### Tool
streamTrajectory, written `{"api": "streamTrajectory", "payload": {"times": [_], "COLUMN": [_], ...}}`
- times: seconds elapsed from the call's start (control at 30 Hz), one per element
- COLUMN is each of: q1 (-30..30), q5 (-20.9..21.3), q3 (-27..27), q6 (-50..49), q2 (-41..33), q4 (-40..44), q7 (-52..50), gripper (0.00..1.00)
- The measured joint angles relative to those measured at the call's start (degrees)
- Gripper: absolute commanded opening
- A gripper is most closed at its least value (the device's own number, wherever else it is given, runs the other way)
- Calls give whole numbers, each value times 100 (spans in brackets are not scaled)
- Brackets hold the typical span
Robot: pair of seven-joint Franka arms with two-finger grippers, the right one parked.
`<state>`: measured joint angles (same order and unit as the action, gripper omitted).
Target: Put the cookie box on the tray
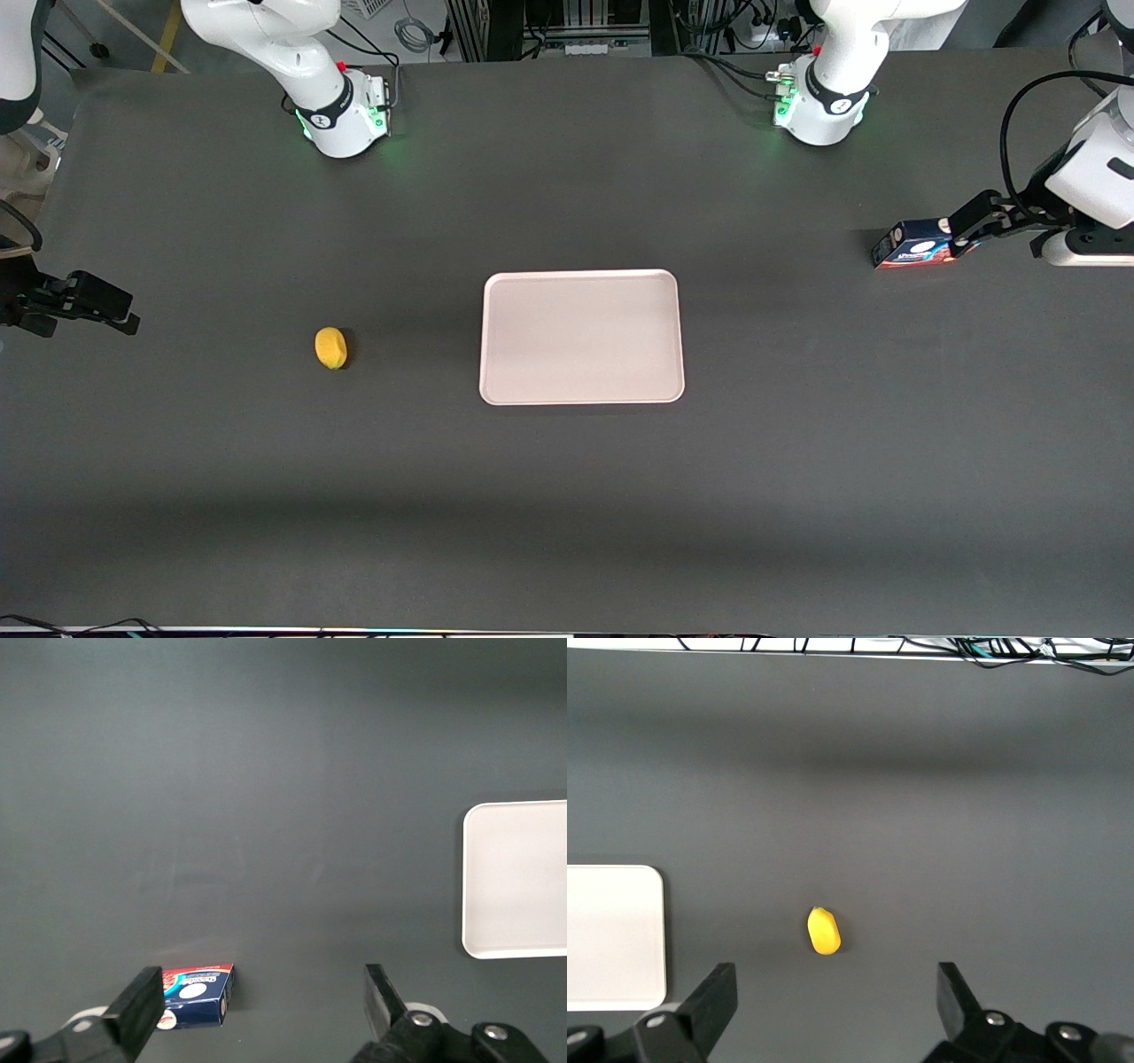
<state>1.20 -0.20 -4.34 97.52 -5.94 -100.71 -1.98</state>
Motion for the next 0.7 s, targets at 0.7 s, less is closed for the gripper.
{"api": "streamTrajectory", "payload": {"times": [0.7], "q1": [0], "q5": [0], "q3": [-79], "q6": [-9], "q2": [0], "q4": [0], "q7": [9], "gripper": [100]}}
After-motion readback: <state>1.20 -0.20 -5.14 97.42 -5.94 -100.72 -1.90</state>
